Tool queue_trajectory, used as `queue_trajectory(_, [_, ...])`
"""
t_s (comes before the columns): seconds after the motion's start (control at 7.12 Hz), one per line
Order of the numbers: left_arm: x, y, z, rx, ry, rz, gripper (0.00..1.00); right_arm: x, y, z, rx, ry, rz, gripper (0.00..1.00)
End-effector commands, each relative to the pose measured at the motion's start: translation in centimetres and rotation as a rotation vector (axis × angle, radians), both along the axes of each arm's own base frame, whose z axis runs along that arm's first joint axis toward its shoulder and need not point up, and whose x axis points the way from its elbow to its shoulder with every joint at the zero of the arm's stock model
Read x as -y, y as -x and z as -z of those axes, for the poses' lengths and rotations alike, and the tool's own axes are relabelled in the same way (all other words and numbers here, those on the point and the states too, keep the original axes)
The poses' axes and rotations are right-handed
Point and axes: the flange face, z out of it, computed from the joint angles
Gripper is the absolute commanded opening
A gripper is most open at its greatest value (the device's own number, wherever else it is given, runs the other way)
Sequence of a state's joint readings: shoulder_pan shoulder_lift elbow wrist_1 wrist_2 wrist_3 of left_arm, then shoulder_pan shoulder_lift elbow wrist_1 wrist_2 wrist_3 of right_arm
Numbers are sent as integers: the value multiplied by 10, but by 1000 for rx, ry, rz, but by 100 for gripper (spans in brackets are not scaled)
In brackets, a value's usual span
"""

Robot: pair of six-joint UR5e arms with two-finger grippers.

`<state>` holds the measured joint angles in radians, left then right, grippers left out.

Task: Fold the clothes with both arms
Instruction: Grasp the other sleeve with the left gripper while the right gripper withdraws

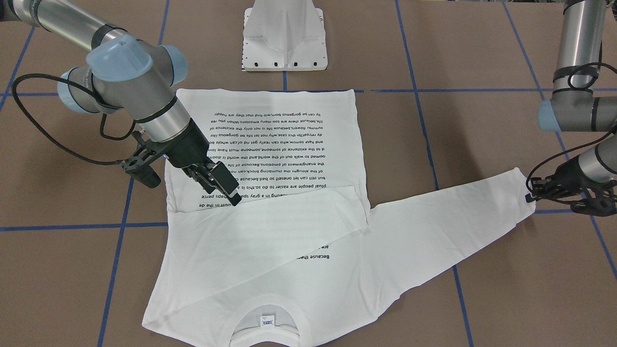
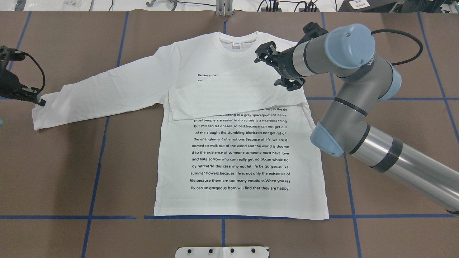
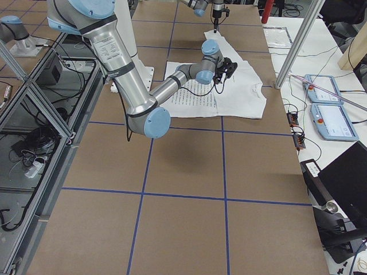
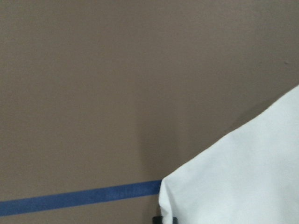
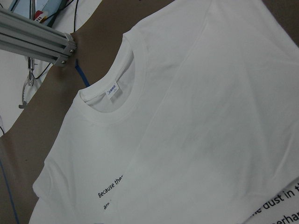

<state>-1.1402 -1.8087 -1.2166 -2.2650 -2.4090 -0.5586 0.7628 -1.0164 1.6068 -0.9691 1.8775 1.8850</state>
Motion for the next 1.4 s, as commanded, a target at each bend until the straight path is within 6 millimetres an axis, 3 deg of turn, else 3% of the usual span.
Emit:
queue_trajectory(0.0, [1, -10, 88, -140, 15, 4, 0, 14, -74, -29, 26, 55, 45, 98])
queue_trajectory(0.14, [17, -28, 161, -214, 77, 53, 0, 29, -124, -51, 29, 69, 78, 99])
queue_trajectory(0.42, [0, -134, 291, -310, 199, 19, 0, 39, -208, -114, -41, -15, 154, 99])
queue_trajectory(0.56, [-8, -184, 353, -339, 234, 53, 0, 37, -223, -130, -55, -27, 173, 99])
queue_trajectory(0.84, [-33, -267, 475, -427, 232, 165, 0, 17, -250, -181, -92, -26, 181, 99])
queue_trajectory(0.98, [-42, -332, 522, -446, 225, 234, 0, 0, -260, -207, -95, -68, 183, 99])
queue_trajectory(1.12, [-30, -365, 531, -471, 213, 274, 0, -9, -267, -219, -90, -83, 177, 99])
queue_trajectory(1.26, [-24, -374, 521, -480, 210, 276, 0, -10, -267, -220, -90, -84, 176, 99])
